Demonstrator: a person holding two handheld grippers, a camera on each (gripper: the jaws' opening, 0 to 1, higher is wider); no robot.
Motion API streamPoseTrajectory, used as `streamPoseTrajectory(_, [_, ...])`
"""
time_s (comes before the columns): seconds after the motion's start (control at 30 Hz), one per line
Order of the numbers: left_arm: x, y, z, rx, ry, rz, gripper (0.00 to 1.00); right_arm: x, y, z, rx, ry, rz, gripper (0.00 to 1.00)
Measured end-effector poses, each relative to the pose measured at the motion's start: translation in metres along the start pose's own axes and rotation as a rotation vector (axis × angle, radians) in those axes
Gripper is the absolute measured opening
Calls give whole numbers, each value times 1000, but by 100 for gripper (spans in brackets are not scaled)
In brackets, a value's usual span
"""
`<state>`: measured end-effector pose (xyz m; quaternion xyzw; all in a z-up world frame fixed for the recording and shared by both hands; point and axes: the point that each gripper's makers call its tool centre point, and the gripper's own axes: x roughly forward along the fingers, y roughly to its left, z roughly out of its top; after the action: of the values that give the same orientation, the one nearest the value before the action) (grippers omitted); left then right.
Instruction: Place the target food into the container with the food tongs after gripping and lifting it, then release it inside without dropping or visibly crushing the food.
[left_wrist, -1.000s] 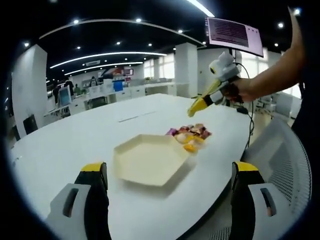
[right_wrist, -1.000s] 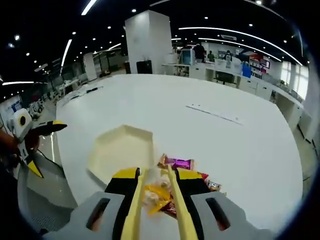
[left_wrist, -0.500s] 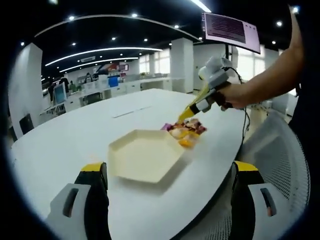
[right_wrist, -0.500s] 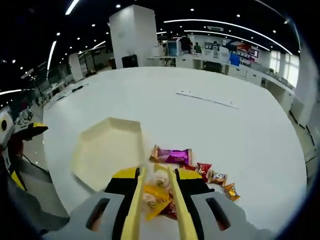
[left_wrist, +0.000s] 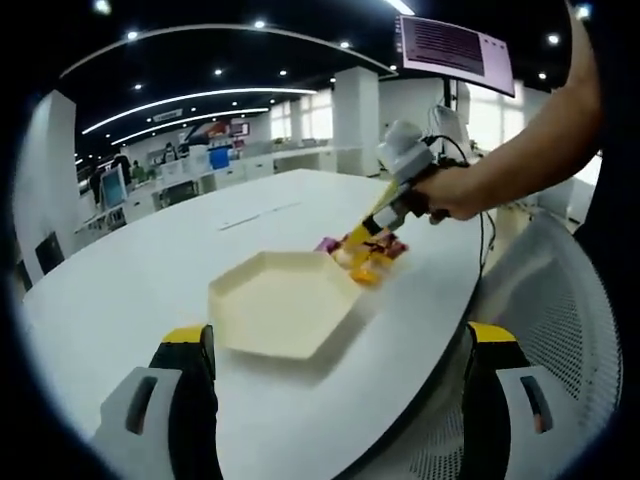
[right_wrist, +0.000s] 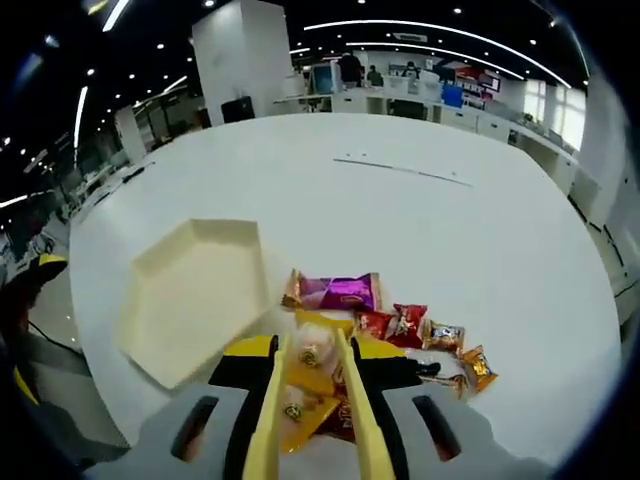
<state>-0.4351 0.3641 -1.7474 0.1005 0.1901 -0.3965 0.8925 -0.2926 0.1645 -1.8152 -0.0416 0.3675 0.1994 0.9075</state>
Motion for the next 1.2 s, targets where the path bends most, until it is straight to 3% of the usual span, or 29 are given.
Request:
streamPoseTrajectory(0.2, [1,-1,-2,3,13,-5,99,8,2,-7,-15,53,-13,28])
streamPoseTrajectory(0.5, [1,-1,-4,4,20,-5,98,17,-4,0,34,47,9,28])
streamPoseTrajectory(0.7, [2,-2,-5,8,24,-9,98,21,-5,5,117,31,27,28])
streamPoseTrajectory(0.97, [2,1,-6,3,28,2,97,24,-4,6,82,54,35,20])
streamPoseTrajectory(1.2, [2,1,-6,4,25,2,97,16,-9,7,32,72,51,20])
